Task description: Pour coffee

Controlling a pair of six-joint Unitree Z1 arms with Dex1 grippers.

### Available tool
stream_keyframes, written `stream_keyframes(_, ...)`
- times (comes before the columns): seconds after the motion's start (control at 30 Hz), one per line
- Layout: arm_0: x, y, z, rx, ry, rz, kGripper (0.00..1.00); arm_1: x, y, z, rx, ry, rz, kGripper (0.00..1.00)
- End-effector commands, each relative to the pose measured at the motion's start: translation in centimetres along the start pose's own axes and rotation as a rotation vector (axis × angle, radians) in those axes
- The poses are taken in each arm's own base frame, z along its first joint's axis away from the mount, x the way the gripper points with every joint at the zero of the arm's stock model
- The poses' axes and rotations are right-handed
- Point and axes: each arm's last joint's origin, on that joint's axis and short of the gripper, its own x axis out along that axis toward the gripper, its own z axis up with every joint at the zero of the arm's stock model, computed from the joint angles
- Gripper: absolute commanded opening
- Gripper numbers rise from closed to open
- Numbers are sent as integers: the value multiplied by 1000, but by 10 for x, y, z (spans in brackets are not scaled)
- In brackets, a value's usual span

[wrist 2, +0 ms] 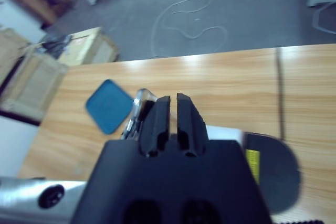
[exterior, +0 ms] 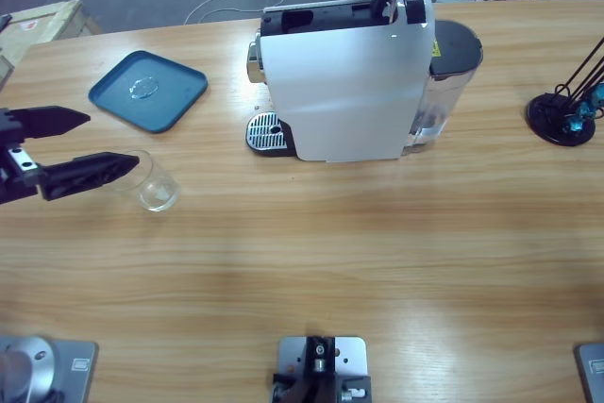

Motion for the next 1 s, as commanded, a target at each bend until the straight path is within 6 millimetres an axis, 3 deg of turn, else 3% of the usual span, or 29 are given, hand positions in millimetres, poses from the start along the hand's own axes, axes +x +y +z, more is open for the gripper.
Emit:
stream_keyframes(0.03, 0, 0, 0, -9, 1, -9, 987, 31, 36, -25, -45, 84, 143, 0)
stream_keyframes(0.17, 0, 0, -1, -9, 6, -9, 987, 53, 61, -42, -78, 124, 170, 0)
stream_keyframes(0.27, 0, 0, -1, -10, 6, -9, 987, 79, 65, -59, -100, 177, 136, 0)
stream_keyframes(0.47, -1, 0, -4, -10, 10, -9, 987, 85, 65, -74, -131, 199, 94, 0)
stream_keyframes(0.57, 1, 0, -5, -10, 16, -9, 987, 56, 81, -38, -210, 147, 127, 0)
stream_keyframes(0.7, 4, -1, -3, -9, 24, -9, 987, -20, 103, 3, -335, 65, 154, 0)
stream_keyframes(0.83, 4, -1, -4, -9, 24, -10, 987, -70, 81, 22, -277, -28, 95, 0)
stream_keyframes(1.0, 0, 0, -5, -11, 13, -14, 987, -65, 10, 17, -155, -47, -104, 0)
